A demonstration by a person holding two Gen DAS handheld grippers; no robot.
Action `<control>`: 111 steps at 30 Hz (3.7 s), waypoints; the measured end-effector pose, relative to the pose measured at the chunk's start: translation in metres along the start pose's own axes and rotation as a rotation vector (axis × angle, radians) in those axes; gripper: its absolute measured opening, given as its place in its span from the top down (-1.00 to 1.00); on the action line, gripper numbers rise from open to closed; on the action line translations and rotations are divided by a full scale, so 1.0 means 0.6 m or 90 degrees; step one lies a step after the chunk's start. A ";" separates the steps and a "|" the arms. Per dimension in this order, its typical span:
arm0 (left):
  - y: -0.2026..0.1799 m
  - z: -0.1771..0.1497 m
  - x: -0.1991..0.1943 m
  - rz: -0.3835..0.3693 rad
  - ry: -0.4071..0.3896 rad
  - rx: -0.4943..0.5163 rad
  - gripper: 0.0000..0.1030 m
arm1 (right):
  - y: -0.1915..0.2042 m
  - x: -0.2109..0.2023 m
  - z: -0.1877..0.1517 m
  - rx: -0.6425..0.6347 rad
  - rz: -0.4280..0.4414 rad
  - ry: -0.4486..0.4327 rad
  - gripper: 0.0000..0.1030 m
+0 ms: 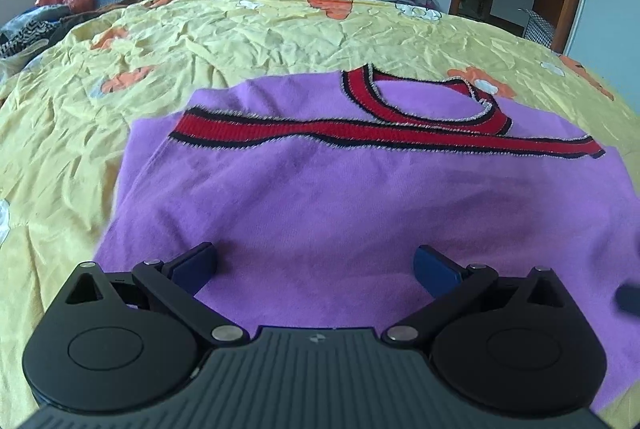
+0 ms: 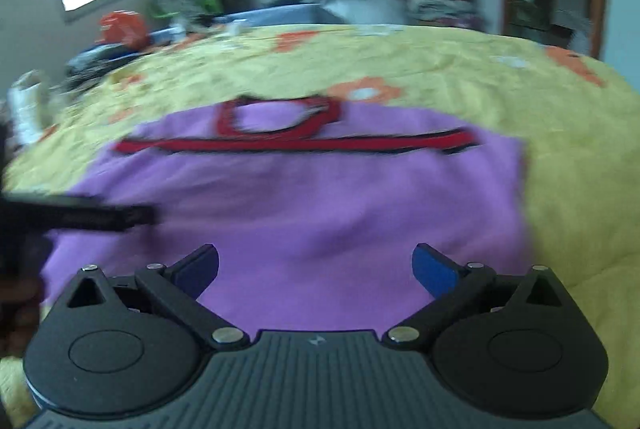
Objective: Fold small clothes
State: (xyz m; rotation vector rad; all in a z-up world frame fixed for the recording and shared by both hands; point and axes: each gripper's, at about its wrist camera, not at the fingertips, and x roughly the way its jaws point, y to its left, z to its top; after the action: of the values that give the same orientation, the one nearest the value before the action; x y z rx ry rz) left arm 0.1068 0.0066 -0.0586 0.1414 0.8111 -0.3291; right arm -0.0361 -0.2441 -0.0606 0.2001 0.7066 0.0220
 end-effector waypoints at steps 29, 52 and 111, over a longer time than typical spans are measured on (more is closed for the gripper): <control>0.152 -0.030 -0.052 -0.117 -0.015 -0.007 -1.00 | 0.086 -0.017 -0.038 -0.058 -0.005 0.014 -1.00; 0.257 0.190 0.157 -0.349 0.143 -0.015 -0.98 | 0.380 0.003 -0.062 -0.322 0.039 -0.058 -1.00; -0.114 0.254 0.220 -0.436 0.259 -0.283 0.90 | -0.011 -0.114 -0.034 0.153 0.106 -0.187 0.92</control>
State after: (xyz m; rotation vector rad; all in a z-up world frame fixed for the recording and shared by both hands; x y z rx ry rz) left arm 0.2726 -0.1264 -0.0508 -0.5149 1.3089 -0.7671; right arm -0.1016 -0.2532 -0.0329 0.4818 0.3963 0.0648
